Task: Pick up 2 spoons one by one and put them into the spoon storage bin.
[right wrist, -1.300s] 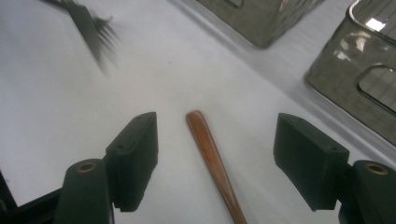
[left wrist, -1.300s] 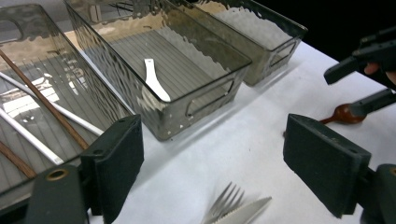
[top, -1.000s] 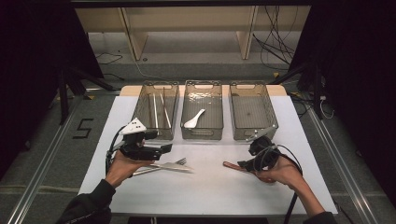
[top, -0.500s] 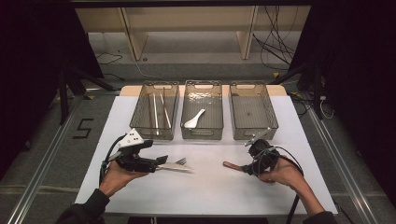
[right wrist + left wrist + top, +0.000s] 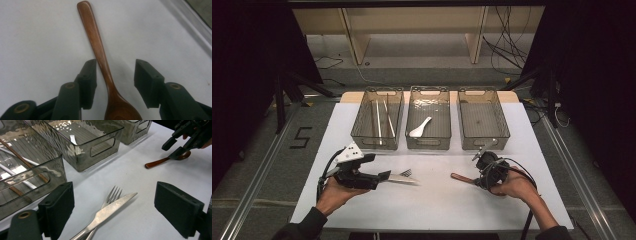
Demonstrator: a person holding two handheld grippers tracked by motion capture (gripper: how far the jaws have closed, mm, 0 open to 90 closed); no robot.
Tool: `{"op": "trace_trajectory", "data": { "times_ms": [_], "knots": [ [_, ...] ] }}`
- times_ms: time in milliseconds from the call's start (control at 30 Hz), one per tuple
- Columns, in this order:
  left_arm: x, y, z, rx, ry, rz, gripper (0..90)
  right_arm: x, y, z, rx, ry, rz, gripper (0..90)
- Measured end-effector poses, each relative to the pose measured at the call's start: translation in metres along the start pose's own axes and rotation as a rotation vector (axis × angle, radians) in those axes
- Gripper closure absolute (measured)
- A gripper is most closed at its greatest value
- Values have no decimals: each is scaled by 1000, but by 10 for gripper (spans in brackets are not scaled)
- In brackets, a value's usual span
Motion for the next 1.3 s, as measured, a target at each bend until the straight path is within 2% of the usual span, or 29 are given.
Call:
{"op": "trace_trajectory", "data": {
  "times_ms": [100, 500, 800, 933, 1067, 1300],
  "knots": [
    [0, 0, -1, 1, 0, 0, 158, -2, -2, 0, -12, 15, -23, 585],
    [-1, -1, -3, 6, -6, -4, 158, -8, -11, -4, -7, 63, -95, 657],
    [-1, -1, -5, 12, -4, -5, 158, -8, -11, -9, 14, 94, -112, 801],
    [-2, -1, -7, 19, 1, -6, 159, -7, -11, -11, 9, 114, -120, 819],
    [-1, 0, -7, 20, -1, -3, 158, -7, -10, -11, 5, 126, -114, 823],
    [-1, 0, -8, 26, -1, 3, 159, -2, -2, -10, -3, 113, -57, 824]
  ]
}}
Point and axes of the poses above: each handheld gripper's, and its own axes: y roughly backward along the jaws, x roughly out of its top, z roughly to its right, the point moved 8 cm from there along -y, roughly forward along the jaws, and after that the axes turned 4 degrees about -x, right-handed, at the moved point
